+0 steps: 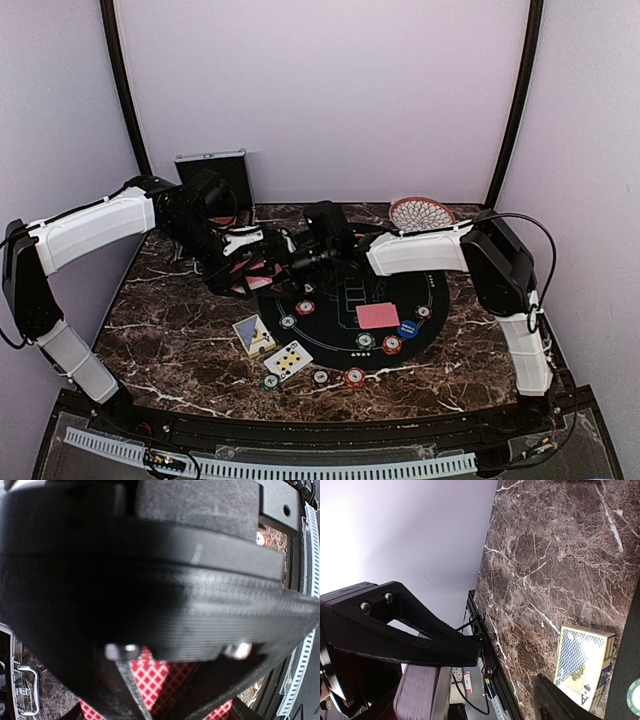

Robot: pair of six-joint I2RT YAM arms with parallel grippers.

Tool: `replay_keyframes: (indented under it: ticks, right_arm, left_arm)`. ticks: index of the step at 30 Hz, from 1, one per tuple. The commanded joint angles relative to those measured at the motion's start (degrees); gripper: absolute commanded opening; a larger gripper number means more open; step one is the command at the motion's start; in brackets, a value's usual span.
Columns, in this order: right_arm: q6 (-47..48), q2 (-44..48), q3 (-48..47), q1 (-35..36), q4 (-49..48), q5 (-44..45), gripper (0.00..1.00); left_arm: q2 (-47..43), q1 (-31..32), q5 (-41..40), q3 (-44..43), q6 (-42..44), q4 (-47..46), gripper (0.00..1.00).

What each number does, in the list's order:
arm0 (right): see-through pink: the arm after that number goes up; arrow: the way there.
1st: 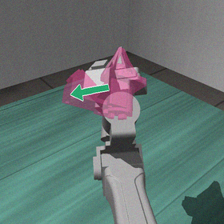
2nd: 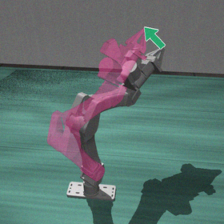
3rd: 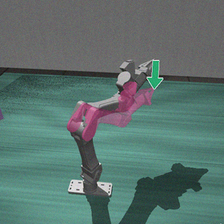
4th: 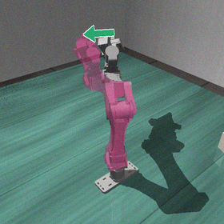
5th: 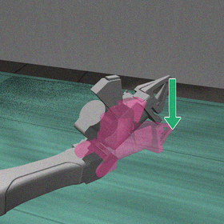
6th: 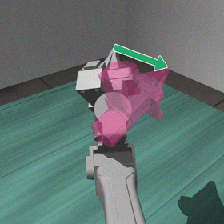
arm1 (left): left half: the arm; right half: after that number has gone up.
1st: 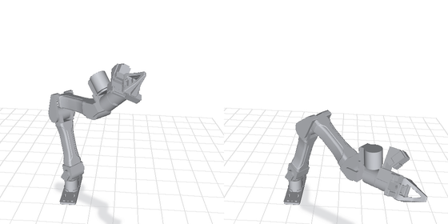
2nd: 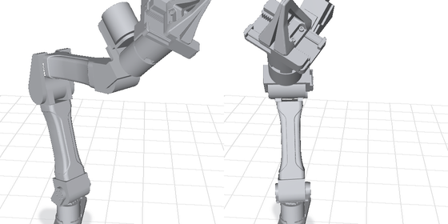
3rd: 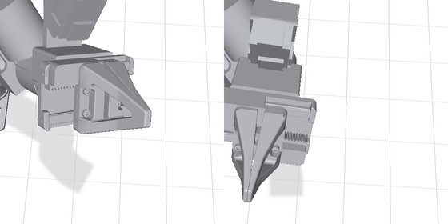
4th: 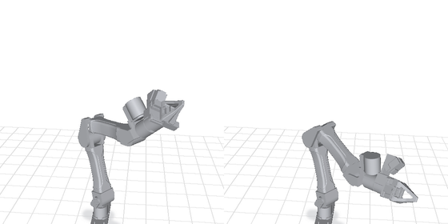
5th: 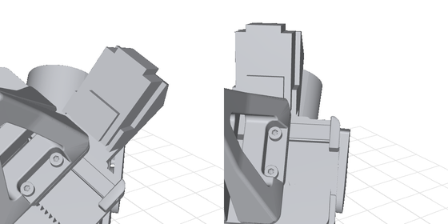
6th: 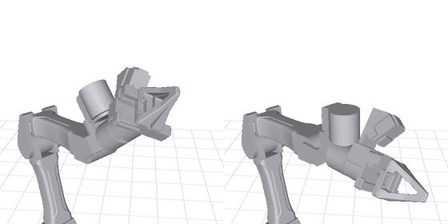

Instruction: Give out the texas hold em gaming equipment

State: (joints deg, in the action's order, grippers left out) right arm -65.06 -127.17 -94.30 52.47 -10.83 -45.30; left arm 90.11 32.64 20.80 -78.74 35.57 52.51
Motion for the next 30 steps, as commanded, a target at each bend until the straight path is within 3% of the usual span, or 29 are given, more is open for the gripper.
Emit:
replay_keyframes:
  ticks: [1, 14, 30]
  right_arm:
    - [2.49, 0.74, 0.76, -0.7, 2.29, 1.43, 0.78]
    - [5.59, 7.07, 7.33, -2.77, 4.29, 2.09, 0.6]
    - [3.85, 12.17, 9.44, -3.03, 2.36, 0.28, 0.26]
  left_arm:
    - [-0.88, 0.04, 1.57, -1.53, 0.19, 1.28, 0.0]
    - [-0.86, 0.02, 1.35, -1.42, 0.11, 1.09, 0.0]
    - [-0.94, 0.05, 0.79, -0.7, 0.43, 0.86, 0.0]
